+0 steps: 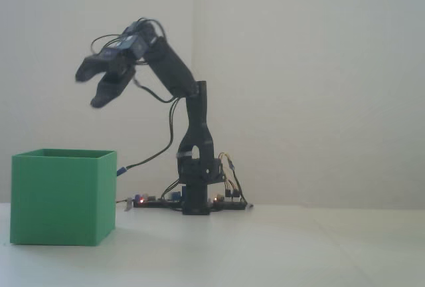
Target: Grasp a red block and put it in the green bin.
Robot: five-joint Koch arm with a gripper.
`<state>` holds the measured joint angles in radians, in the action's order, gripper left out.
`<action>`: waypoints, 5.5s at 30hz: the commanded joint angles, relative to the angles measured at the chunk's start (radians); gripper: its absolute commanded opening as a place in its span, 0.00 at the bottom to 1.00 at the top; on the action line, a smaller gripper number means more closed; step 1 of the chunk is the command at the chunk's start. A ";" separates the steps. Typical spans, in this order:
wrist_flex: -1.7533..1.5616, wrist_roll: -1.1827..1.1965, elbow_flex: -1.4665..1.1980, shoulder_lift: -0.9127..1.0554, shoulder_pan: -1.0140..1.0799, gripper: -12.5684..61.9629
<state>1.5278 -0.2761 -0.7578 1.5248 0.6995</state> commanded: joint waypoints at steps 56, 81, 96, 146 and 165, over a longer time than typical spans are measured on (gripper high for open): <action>-0.637 0.465 -1.155 0.799 -0.683 0.64; -1.615 0.431 -2.256 0.807 -0.673 0.65; -1.695 0.434 -2.388 0.807 -0.713 0.64; -1.503 0.219 -2.387 0.798 -0.746 0.63; -1.503 0.221 -2.387 0.798 -0.746 0.63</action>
<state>-0.0322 -0.0491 -3.0818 2.2365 -0.0445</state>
